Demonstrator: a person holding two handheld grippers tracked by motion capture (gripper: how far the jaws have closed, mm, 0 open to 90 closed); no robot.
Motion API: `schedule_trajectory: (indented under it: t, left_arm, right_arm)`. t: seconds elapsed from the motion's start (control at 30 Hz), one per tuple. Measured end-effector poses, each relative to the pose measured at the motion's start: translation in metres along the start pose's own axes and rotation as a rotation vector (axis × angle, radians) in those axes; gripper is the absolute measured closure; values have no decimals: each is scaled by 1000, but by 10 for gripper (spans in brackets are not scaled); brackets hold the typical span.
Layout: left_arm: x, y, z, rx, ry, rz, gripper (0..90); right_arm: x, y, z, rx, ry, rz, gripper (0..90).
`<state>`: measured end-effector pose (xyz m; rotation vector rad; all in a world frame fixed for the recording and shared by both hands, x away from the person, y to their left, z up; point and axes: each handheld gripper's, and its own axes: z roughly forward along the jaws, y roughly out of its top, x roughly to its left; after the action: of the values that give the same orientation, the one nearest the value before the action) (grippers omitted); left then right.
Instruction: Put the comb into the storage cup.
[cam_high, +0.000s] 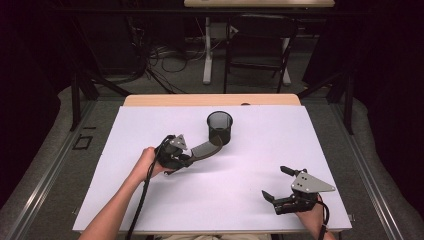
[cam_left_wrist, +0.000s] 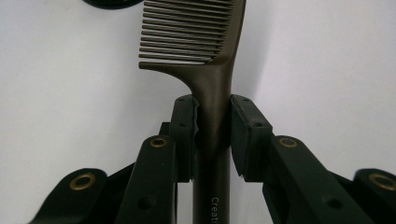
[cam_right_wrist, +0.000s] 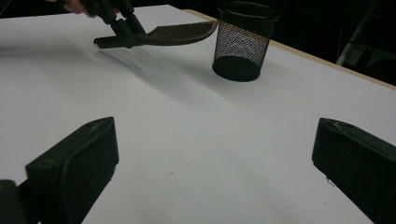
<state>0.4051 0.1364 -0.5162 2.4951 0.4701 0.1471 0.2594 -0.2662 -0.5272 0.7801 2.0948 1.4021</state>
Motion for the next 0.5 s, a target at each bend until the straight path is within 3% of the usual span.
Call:
schedule_trajectory:
  t: [0.5]
  left_arm:
    - [-7, -7, -4, -54, 43, -38, 725]
  right_arm:
    - [0, 0, 0, 3, 1, -4, 1]
